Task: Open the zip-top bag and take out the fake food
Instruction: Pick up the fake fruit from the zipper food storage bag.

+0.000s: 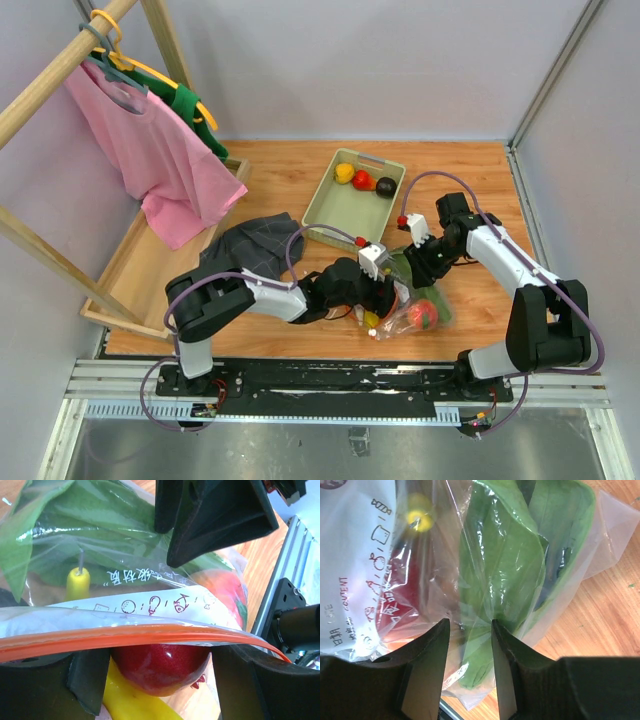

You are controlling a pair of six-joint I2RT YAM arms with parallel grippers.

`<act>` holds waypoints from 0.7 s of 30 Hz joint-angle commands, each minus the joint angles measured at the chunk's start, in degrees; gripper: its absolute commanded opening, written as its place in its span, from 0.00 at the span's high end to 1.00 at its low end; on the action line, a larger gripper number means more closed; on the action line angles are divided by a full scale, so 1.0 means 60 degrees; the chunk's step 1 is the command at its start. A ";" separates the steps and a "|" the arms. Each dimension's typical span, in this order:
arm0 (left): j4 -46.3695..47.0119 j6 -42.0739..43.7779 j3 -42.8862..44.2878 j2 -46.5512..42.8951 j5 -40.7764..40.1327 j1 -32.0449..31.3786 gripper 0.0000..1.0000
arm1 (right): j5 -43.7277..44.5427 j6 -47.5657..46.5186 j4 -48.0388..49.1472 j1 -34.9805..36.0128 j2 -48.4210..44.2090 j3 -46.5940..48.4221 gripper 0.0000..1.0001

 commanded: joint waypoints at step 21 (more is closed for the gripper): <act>0.0284 -0.1782 -0.1854 -0.1829 0.0566 0.0291 0.59 | 0.0240 0.0009 0.0171 0.0131 -0.0024 -0.0160 0.59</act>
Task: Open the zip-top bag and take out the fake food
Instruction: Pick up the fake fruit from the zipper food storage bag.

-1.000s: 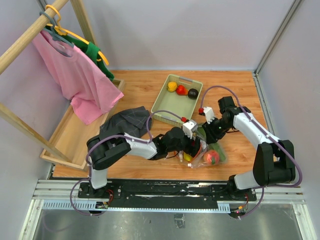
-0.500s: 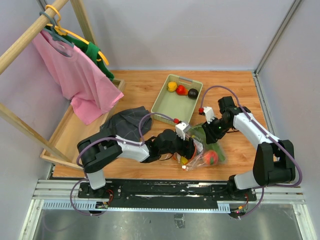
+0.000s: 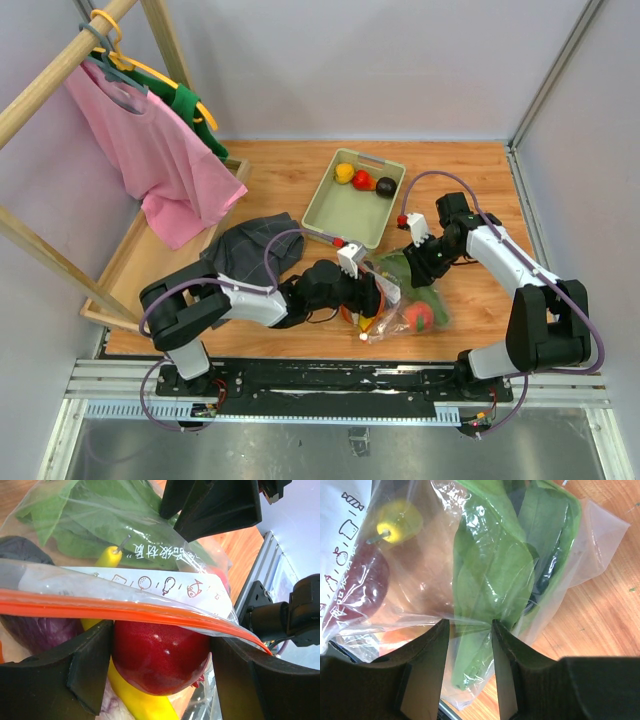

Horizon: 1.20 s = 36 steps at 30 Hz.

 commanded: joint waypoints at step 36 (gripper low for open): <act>-0.2024 0.1466 -0.0169 -0.0409 -0.0858 0.0025 0.17 | -0.0022 -0.0163 0.0125 0.0401 -0.0255 -0.0191 0.50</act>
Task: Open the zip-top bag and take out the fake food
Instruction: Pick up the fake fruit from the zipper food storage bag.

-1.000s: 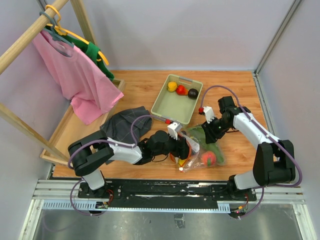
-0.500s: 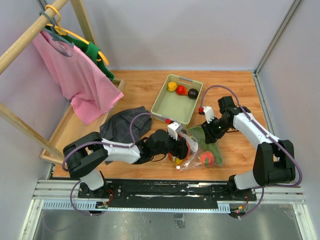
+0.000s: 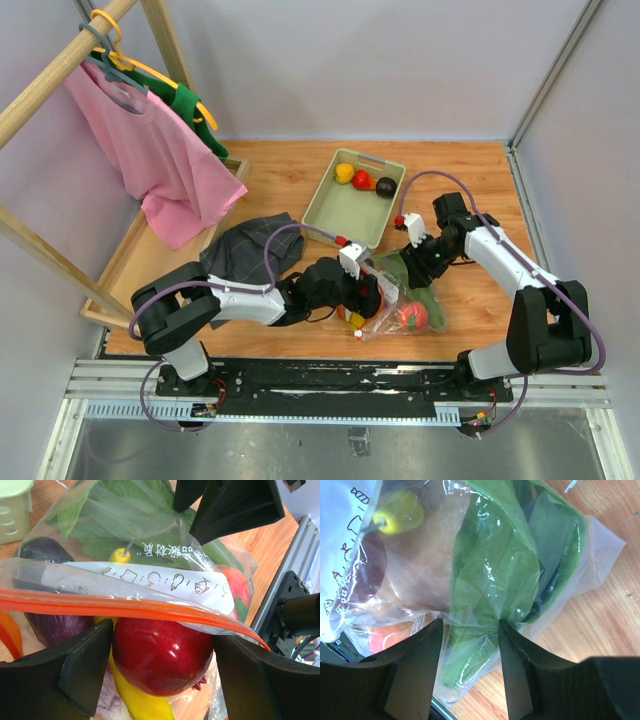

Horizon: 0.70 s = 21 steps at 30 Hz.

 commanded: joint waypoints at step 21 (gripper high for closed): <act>-0.0300 0.0078 -0.0679 -0.0313 0.0382 0.0135 0.08 | -0.1281 -0.0605 -0.0257 0.0150 -0.0944 -0.0142 0.43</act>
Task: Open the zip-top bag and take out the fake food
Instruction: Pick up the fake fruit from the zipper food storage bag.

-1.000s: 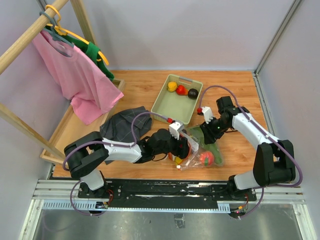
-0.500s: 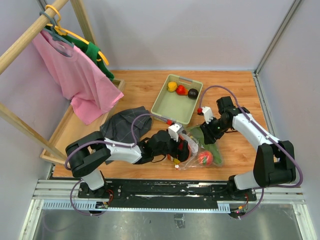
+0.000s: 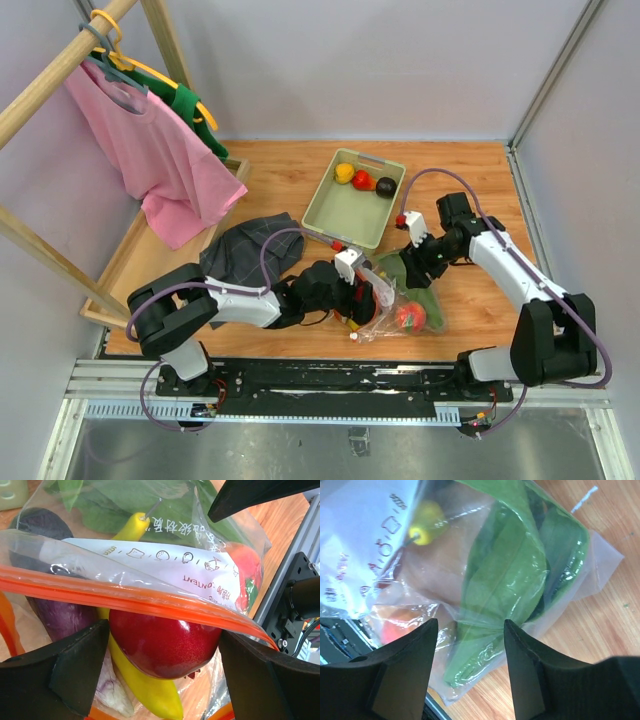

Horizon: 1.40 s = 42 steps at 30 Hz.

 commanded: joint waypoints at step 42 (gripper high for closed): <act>0.1044 -0.0245 -0.0027 0.0542 0.0878 0.0143 0.28 | -0.1575 0.0206 -0.0226 0.2634 0.0874 0.0234 0.96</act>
